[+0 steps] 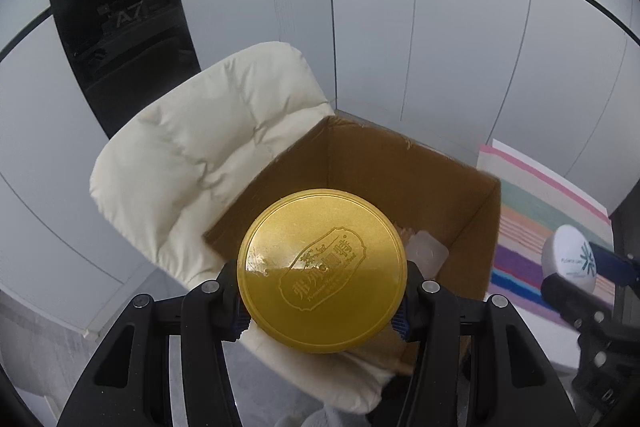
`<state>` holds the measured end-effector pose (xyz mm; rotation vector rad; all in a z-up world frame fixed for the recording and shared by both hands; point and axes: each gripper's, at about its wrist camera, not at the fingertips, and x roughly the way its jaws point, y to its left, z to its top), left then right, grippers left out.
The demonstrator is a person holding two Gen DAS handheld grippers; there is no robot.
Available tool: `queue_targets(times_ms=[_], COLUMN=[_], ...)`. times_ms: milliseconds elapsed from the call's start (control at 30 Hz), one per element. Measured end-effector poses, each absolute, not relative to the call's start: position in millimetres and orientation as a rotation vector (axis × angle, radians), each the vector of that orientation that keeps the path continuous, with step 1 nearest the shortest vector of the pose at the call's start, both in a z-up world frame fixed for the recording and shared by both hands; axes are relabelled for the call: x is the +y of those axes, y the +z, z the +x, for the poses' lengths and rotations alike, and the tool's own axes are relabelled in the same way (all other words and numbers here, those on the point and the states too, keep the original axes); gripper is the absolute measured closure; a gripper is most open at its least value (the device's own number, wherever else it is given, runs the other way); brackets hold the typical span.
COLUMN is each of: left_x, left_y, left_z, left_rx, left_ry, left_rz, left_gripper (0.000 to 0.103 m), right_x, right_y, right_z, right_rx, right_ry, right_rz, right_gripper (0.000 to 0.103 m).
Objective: Organize objects
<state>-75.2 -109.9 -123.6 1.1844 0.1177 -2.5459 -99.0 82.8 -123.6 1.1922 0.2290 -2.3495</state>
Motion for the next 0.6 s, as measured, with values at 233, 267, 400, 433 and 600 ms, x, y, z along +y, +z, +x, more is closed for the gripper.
queue_targets(times_ms=[233, 267, 400, 433, 600], left_x=[-138.1, -142.2, -156.1, -158.7, -161.1], left_y=[-147.1, -150.4, -159.3, -160.6, -155.6], left_z=[-133.7, -137.6, -141.1, -140.4, -136.6], left_rx=[0.14, 0.149, 0.241, 0.274, 0.28], left_ry=[-2.49, -2.489, -2.5, -2.495, -2.506], left_rz=[1.207, 1.215, 1.271, 1.289, 1.257], left_gripper=[0.049, 0.049, 0.032, 0.026, 0.01], right_x=[45.4, 41.3, 28.1, 25.7, 26.8], right_y=[-145.6, -148.5, -159.5, -161.2, -158.2], right_z=[-169.7, -176.8, -197.5, -199.9, -201.1], right_rx=[0.228, 0.23, 0.235, 0.243, 0.197], right_ry=[-2.347, -2.346, -2.328, -2.334, -2.373], right_rz=[1.23, 1.235, 1.227, 1.223, 1.2], right_gripper=[0.043, 0.043, 0.042, 0.038, 0.0])
